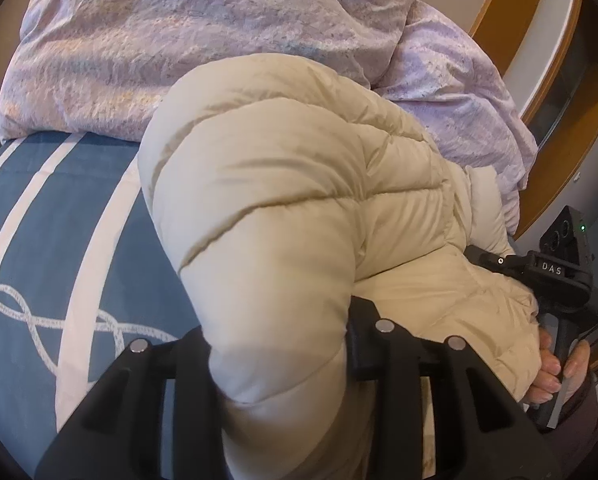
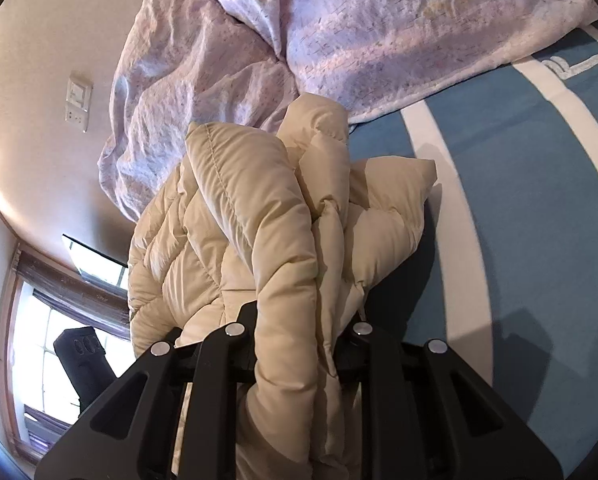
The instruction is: Fold large clothes
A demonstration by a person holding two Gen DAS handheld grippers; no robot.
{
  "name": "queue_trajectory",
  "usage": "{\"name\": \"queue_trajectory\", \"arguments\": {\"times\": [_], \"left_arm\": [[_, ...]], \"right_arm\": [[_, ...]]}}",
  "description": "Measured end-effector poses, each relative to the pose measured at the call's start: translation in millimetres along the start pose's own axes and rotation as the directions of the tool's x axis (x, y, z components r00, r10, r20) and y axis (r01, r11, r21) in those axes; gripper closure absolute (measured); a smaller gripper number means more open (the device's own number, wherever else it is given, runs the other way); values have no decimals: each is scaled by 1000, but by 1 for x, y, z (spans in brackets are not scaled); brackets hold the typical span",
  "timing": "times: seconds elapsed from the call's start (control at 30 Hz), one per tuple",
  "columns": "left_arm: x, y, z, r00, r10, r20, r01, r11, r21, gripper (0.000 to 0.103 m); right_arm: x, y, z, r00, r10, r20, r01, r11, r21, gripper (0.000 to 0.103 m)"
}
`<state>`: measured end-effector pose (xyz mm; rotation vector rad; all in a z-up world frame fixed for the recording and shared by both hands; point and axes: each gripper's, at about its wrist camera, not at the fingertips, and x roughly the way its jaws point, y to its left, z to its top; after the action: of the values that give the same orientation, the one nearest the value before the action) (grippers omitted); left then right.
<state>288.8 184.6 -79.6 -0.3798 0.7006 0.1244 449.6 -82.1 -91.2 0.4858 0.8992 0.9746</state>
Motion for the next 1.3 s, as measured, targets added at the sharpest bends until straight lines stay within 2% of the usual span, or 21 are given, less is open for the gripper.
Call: {"name": "queue_trajectory", "arguments": {"times": [0.33,0.43,0.53,0.57,0.7,0.83,1.0,1.1,1.3], "left_arm": [[14,-3,0,999,44,9,-45,998,34,60],[15,-3,0,998,55,7,-56,998,31,57],[13,-3,0,997,74,11,-74,997,23,48],[12,-3,-1,997,78,14,-78,997,22,44],[6,-4,-4,994,109,21,-110,994,27,34],[-3,-7,-4,987,157,33,-158,987,34,28],[-18,-11,-3,974,219,62,-223,974,52,22],[-29,-15,-2,966,243,91,-249,967,59,20],[-41,-25,3,951,279,134,-292,953,82,16]], "right_arm": [[17,-28,-4,1000,-29,-6,30,996,87,77],[15,-30,-6,999,-33,0,33,994,103,71],[10,-30,-10,998,-67,14,65,993,98,59],[5,-29,-12,996,-87,23,85,992,90,54],[-8,-23,-13,988,-140,57,136,988,69,48],[-26,-12,-15,972,-208,113,206,978,32,47],[-48,7,-18,936,-297,188,308,951,-27,47],[-56,21,-21,925,-308,223,331,941,-75,47],[-54,57,-30,917,-295,267,355,911,-212,47]]}}
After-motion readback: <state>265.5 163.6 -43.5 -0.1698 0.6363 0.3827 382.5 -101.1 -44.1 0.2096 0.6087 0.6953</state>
